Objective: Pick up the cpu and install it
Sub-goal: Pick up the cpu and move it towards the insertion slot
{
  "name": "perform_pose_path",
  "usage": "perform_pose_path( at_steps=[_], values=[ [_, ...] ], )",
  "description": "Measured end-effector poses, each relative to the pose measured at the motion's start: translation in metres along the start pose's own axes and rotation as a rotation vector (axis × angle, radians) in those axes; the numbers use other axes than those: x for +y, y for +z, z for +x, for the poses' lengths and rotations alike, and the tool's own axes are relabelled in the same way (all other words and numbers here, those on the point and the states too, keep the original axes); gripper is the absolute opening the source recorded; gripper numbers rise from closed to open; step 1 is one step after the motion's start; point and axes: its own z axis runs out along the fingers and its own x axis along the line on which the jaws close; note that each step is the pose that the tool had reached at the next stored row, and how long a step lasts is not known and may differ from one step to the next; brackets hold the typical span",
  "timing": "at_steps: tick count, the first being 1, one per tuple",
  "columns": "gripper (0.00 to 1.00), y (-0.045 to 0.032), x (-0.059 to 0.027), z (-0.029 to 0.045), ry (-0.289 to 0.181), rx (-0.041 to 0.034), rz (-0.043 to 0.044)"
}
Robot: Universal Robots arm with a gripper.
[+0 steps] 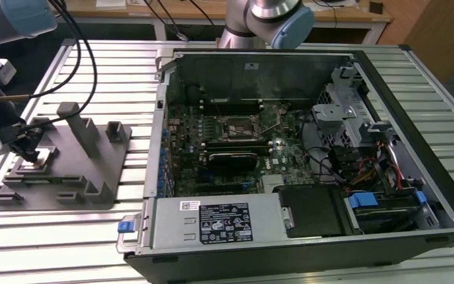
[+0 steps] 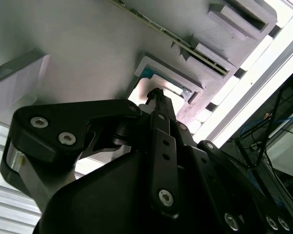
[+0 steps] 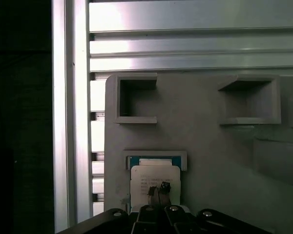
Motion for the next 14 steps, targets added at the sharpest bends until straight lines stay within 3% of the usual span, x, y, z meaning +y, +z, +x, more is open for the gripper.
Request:
perform_pose_path(
  at_steps=[9, 11, 12, 14],
  values=[
    [0.11, 0.0007, 0.0004, 0.0000, 0.000, 0.0002, 0.0001],
    [0.17, 0.0007, 0.0004, 0.0000, 0.000, 0.0002, 0.0001],
    [0.29, 0.0007, 0.0004, 0.0000, 0.000, 0.0003, 0.0001],
    [0.35, 0.0008, 0.0004, 0.0000, 0.000, 0.0002, 0.0001]
  ],
)
